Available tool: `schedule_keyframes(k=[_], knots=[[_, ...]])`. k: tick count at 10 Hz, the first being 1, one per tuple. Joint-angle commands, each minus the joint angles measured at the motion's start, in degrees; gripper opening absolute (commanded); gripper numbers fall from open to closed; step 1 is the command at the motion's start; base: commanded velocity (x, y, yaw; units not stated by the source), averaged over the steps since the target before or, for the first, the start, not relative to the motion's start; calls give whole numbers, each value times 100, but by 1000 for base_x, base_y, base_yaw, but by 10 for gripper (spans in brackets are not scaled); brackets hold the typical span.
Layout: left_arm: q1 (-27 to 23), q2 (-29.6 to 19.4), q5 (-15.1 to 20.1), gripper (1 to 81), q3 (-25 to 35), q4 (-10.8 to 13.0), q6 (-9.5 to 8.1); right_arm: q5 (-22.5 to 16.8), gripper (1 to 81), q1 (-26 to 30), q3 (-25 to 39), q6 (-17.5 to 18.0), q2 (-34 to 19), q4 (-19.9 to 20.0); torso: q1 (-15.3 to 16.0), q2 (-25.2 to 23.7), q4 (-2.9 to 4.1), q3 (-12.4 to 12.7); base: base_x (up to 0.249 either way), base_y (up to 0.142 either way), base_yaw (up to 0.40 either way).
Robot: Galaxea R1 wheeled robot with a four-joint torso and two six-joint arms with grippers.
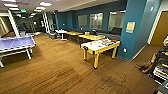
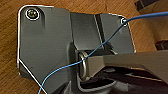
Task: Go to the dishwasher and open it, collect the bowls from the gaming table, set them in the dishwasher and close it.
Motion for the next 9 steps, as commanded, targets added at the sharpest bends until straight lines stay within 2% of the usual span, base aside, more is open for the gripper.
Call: schedule_keyframes(k=[1, 4, 9], knots=[[-240, -22, 288, 811, 60, -21, -26, -286, 811, 234, 35, -12, 41, -29, 0, 0, 0, 0, 0, 0, 0], [-231, -13, 279, 811, 60, -21, -26, -286, 811, 224, 35, -12, 32, -29, 0, 0, 0, 0, 0, 0, 0], [-231, -22, 288, 811, 60, -21, -26, -286, 811, 224, 35, -12, 41, -29, -9, -4, 0, 2, 125, 0, 0]])
